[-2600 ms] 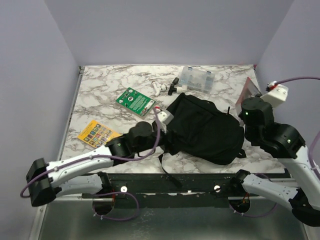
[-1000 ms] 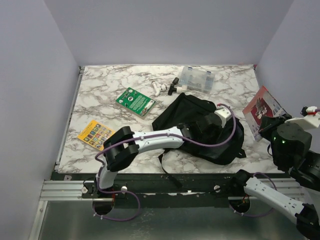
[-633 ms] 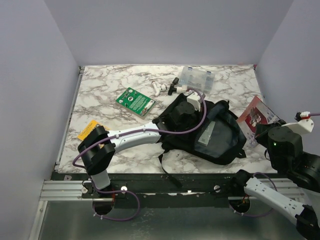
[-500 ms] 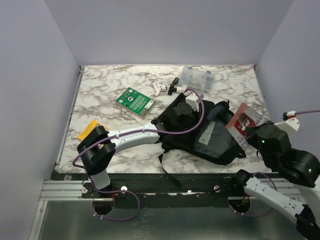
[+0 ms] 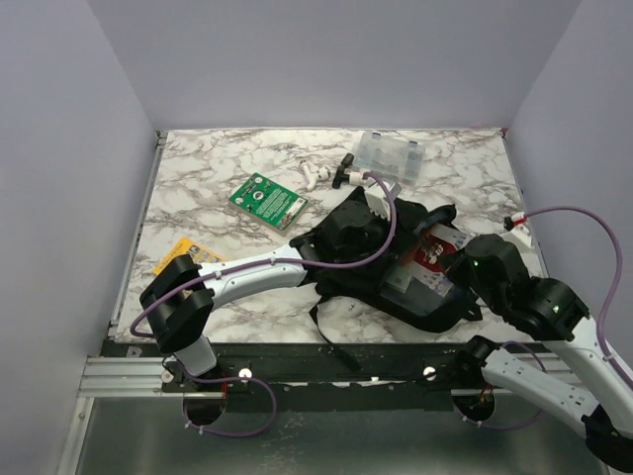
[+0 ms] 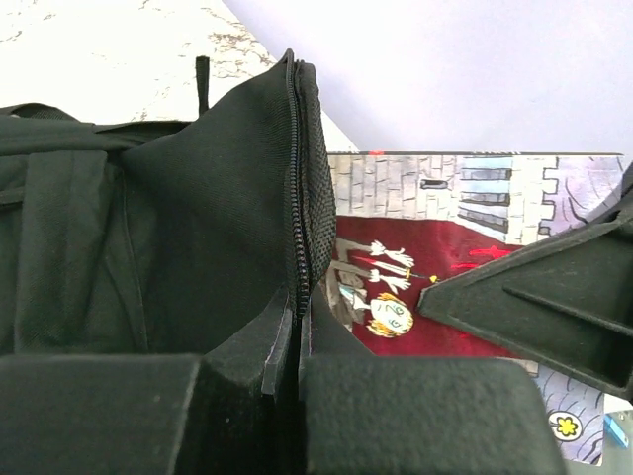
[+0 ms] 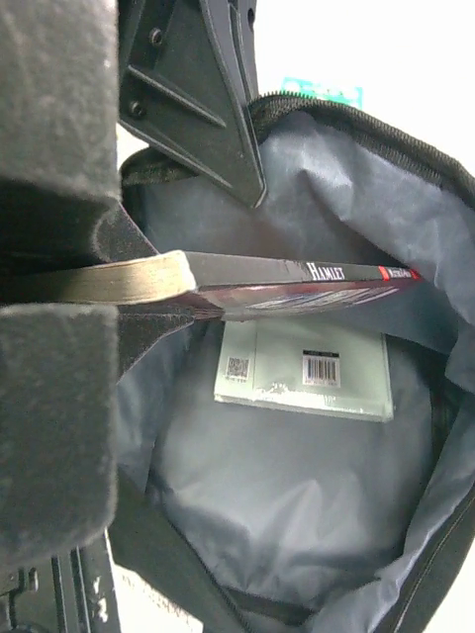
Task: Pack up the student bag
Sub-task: Place the book in the student bag.
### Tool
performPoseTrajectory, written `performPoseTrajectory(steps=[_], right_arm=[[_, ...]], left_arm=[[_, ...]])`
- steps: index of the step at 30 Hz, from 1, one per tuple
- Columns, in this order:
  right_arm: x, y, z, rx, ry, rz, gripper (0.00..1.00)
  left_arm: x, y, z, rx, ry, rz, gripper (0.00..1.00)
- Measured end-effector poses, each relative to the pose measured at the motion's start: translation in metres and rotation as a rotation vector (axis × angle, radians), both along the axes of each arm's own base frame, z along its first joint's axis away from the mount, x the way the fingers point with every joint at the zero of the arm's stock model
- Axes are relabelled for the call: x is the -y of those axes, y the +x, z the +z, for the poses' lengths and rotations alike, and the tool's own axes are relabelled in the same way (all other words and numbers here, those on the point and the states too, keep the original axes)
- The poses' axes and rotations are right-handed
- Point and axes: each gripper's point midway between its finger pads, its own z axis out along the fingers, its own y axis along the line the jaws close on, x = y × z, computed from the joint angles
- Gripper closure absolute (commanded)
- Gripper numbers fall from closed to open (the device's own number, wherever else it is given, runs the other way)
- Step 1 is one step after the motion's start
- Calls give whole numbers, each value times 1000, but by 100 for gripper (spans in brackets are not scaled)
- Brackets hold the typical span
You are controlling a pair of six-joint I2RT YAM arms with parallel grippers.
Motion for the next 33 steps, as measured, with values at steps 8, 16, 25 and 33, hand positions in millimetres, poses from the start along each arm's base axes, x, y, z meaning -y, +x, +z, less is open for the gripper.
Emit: performPoseTrajectory(steps=[8, 16, 25, 33], right_arm=[[-24, 9, -12, -35, 42, 49, 100], [-32, 21, -46, -106, 125, 51, 99], [-35, 66, -95, -120, 329, 142, 90], [-48, 77, -132, -178, 332, 245, 33]], left_arm=[[0, -3, 10, 9, -25, -16, 100], [-1, -5, 13, 1, -37, -19, 100], [0, -7, 14, -32, -64, -19, 100], [-4, 2, 15, -62, -86, 6, 100]])
